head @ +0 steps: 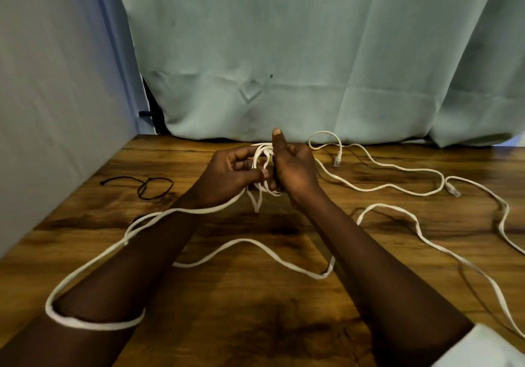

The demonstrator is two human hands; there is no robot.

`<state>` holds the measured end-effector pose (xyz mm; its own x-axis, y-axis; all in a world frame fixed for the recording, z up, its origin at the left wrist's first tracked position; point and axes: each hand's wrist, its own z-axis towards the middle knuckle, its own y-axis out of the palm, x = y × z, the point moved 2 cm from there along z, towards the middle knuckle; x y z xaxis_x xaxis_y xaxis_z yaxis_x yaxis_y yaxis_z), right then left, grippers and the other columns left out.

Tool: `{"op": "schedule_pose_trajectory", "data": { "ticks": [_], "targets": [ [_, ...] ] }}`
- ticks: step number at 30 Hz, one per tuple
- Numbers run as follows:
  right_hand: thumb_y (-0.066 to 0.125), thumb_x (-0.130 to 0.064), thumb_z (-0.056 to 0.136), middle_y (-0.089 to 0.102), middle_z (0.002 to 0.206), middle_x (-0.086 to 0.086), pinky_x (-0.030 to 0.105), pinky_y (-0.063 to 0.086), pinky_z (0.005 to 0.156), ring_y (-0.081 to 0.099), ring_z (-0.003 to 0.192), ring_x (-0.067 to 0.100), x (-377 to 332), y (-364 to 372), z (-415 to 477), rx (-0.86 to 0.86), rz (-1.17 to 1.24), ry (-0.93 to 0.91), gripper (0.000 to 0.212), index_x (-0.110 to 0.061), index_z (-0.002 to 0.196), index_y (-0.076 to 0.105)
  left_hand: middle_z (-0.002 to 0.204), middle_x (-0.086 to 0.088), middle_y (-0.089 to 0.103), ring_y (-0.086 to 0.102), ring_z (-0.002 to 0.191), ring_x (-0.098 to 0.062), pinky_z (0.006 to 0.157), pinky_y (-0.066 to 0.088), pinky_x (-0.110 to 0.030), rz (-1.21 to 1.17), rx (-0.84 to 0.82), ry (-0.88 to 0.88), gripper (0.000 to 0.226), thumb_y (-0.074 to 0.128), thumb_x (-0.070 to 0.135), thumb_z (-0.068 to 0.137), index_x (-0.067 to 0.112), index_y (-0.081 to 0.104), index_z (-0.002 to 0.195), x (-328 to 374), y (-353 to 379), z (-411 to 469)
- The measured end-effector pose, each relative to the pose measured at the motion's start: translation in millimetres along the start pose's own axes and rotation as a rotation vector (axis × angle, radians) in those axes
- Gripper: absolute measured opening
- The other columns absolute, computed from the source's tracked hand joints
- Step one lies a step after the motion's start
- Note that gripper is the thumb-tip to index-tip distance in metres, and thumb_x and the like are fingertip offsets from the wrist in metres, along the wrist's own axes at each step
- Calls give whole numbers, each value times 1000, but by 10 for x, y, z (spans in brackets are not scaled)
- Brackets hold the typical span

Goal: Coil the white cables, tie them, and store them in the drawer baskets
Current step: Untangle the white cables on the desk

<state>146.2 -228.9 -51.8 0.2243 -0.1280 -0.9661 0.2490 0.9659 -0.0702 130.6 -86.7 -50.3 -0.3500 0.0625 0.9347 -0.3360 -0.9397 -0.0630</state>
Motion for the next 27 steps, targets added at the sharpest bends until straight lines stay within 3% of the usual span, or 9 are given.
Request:
{"op": "schedule_pose_trajectory", "data": {
  "ticks": [4,7,10,12,13,17,21,25,27],
  "targets": [
    [53,-53,103,48,40,0,23,33,43,44,31,14,-20,0,1,-32,9,19,62,-18,52,51,93,-11,76,75,77,-15,70,59,-25,-87,-13,-83,40,62,-17,88,3,62,123,-54,-24,15],
    [54,-55,101,51,46,13,19,30,39,44,34,21,-35,20,-7,-110,68,52,63,-13,53,55,85,-13,72,72,72,-21,74,61,-32,-271,-38,-131,45,63,-9,82,-1,59,125,-79,30,-16],
    [58,-59,98,52,56,15,20,32,41,46,44,23,-35,0,-12,-102,87,111,58,-11,65,53,76,-9,59,63,60,-19,74,53,-35,-452,-90,-201,34,56,0,76,2,62,110,-50,91,-30],
    [61,-56,97,49,58,10,22,32,43,41,40,19,-44,-24,-31,-99,140,158,51,-17,67,47,72,-6,50,52,55,-15,81,43,-41,-494,-103,-239,12,58,10,86,7,67,94,-69,106,1],
    [61,-54,97,48,55,6,20,30,41,38,36,14,-41,-25,-37,-121,182,172,50,-17,66,47,70,-4,48,47,54,-13,82,39,-42,-478,-90,-245,12,60,17,93,7,67,92,-88,103,22],
    [58,-54,99,36,40,-2,17,31,37,34,32,11,-14,-58,-50,-204,355,257,66,-20,43,51,65,0,47,44,49,-8,64,40,-29,-299,23,-251,22,59,22,101,0,61,105,-141,86,63],
    [46,-56,103,35,38,-2,24,44,48,44,37,15,38,-82,-75,-403,550,400,64,-19,51,44,60,1,49,45,49,-9,53,42,-21,-205,24,-249,26,47,20,108,5,62,92,-153,32,36],
    [38,-47,106,45,40,-1,32,53,69,63,51,23,12,-39,-112,-570,776,473,65,-14,54,57,55,5,45,42,47,-6,52,36,-18,-263,72,-241,27,45,19,108,7,59,88,-155,-20,55],
    [35,-40,109,40,40,-4,28,51,55,53,39,14,-39,-3,-116,-599,797,463,63,-14,58,60,55,5,43,38,44,-4,50,32,-16,-362,61,-252,28,42,18,108,8,58,88,-143,-31,67]
  ]
}}
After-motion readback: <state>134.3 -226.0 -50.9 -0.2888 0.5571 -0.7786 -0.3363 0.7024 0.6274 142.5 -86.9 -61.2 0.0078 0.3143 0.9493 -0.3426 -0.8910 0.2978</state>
